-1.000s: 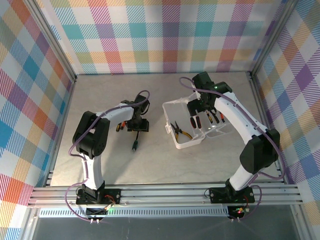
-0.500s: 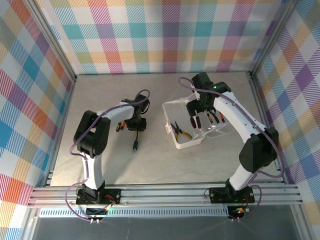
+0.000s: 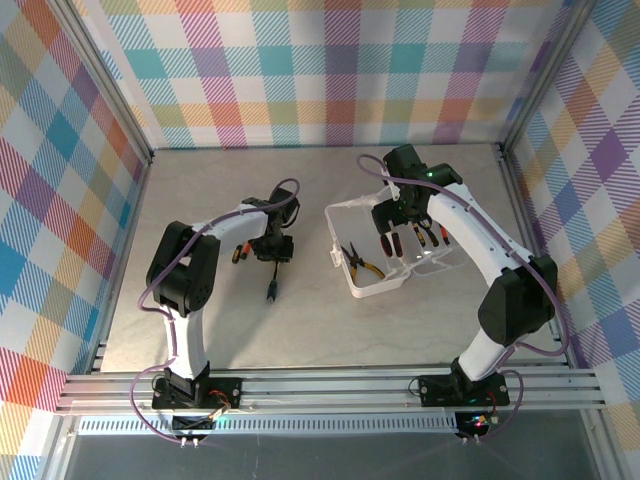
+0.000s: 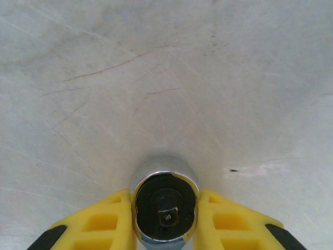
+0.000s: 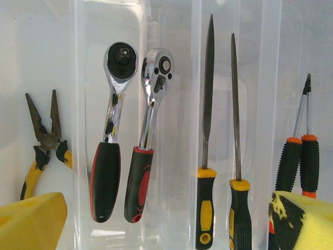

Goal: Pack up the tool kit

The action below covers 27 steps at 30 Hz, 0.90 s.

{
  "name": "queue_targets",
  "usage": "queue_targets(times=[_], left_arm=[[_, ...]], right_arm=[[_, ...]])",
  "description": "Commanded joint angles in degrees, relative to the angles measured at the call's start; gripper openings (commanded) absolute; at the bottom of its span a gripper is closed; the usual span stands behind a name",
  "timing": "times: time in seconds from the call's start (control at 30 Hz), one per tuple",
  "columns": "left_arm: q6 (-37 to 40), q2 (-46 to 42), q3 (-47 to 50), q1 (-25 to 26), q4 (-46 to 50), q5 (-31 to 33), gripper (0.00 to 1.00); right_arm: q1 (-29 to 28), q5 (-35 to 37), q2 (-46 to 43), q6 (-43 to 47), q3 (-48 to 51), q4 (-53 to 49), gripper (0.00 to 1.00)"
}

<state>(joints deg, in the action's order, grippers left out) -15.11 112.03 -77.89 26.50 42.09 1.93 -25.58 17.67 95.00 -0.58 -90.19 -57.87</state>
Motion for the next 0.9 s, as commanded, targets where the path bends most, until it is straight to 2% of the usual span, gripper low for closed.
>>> queue_targets(times=[0.0, 0.27, 0.53, 0.67, 0.87], left_arm=[[1.0, -6.3, -0.8, 0.2, -0.3, -5.7, 0.0], [-1.0, -12.6, -6.5, -0.8, -3.4, -19.3, 0.0], [-9.8, -14.0, -8.8, -1.0, -17.7, -32.9, 0.0], [-14.1, -14.2, -8.6, -1.0, -24.0, -36.6, 0.0], [-17.8, -14.7, -8.4, -1.1, -30.1, -39.4, 0.0]], right_arm=[[-0.4, -3.0, -2.7, -0.5, 0.6, 1.1, 0.99], [-0.4, -14.8, -7.2, -1.6, 2.0, 5.3, 0.99], [-2.9, -30.1, -10.1, -7.3, 6.3, 15.8, 0.99], [-5.2, -32.7, -9.7, -10.2, 8.5, 22.2, 0.97], [-7.9, -32.5, -6.6, -12.9, 9.6, 27.4, 0.89]])
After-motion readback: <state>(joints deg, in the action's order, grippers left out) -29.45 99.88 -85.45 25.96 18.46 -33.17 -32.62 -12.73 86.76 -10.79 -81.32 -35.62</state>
